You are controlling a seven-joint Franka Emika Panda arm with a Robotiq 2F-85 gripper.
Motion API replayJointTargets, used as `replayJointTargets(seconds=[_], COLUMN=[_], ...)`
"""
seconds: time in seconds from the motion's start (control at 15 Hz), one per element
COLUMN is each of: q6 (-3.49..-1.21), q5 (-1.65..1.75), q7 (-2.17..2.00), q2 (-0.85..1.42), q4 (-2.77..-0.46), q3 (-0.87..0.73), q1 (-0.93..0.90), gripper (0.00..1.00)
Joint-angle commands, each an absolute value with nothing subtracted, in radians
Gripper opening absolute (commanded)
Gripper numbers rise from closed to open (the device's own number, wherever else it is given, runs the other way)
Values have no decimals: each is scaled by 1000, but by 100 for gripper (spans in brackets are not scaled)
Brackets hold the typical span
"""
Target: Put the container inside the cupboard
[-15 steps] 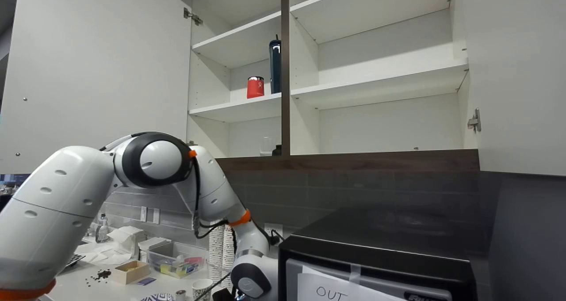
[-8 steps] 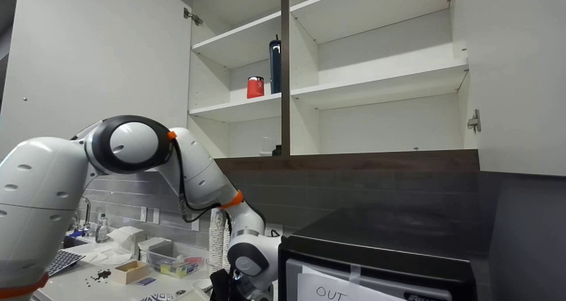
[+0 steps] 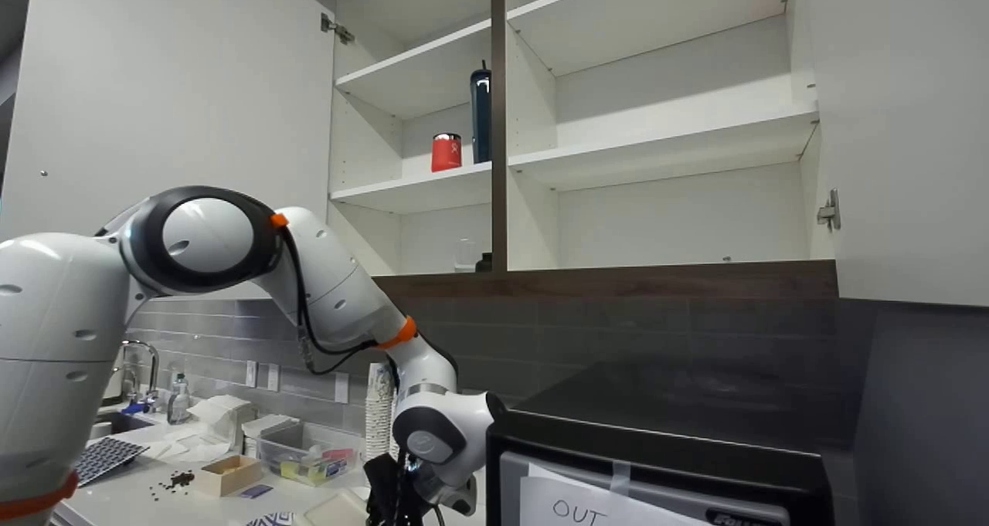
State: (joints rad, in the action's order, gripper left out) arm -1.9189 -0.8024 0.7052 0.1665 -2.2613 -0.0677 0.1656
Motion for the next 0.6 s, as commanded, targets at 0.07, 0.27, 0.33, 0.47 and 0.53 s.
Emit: replayJointTargets(seconds=[0.07,0.27,0.33,0.47,0.53], q6=[-1916,-1903,-1898,-1899,-1918], q5=[-802,-789,-797,-795,-806], q7=[705,730,759,797,810], q2=[171,81,34,-70,-114], q4=[-2257,-2269,-2279,-2299,-2305], q3=[-75,-72,-70,-72,-75], q1=[159,156,155,146,140], gripper=[8,2,2,2,2])
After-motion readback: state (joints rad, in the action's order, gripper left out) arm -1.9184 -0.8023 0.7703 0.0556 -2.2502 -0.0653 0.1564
